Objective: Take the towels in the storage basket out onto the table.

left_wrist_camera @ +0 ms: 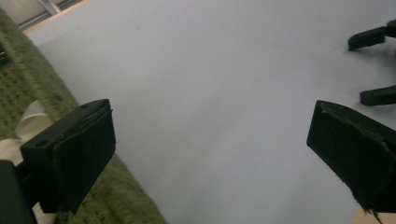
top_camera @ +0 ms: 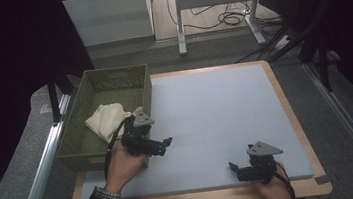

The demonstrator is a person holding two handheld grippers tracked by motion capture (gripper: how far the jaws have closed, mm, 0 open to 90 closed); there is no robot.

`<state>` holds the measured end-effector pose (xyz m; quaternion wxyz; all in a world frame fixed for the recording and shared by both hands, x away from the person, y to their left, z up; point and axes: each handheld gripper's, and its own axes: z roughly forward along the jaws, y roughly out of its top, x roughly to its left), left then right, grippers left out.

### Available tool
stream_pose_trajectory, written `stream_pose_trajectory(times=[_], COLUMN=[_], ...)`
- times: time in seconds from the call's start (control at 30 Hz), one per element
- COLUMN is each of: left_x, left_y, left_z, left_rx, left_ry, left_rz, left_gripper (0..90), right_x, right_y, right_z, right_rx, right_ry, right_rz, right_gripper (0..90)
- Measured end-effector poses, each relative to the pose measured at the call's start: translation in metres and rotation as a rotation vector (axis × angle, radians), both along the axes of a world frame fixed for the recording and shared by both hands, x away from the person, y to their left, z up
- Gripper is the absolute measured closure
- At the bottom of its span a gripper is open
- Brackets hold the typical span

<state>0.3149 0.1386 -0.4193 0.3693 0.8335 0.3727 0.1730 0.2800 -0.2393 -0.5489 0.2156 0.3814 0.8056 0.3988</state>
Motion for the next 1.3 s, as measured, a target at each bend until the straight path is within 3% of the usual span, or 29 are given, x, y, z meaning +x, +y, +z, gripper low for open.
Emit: stream_pose_trajectory(times=[0.27, 0.7, 0.97, 1.13, 1.3], left_x=[0.013, 0.037, 0.061, 0.080, 0.092], left_y=[0.017, 0.050, 0.075, 0.090, 0.098], left_z=[0.004, 0.012, 0.004, -0.006, -0.013], left_rx=[-0.003, 0.039, 0.066, 0.120, 0.145], left_ry=[0.010, 0.010, 0.049, 0.093, 0.128], left_rz=[0.046, 0.131, 0.181, 0.216, 0.244], left_gripper=[0.0, 3.2, 4.8, 5.9, 5.9], right_x=[0.000, 0.000, 0.000, 0.000, 0.000], right_y=[0.000, 0.000, 0.000, 0.000, 0.000], right_z=[0.000, 0.000, 0.000, 0.000, 0.000], right_rx=[0.000, 0.000, 0.000, 0.000, 0.001], right_ry=[0.001, 0.000, 0.000, 0.001, 0.001], right_rz=[0.000, 0.000, 0.000, 0.000, 0.000], right_gripper=[2.5, 2.5, 2.5, 2.5, 2.5])
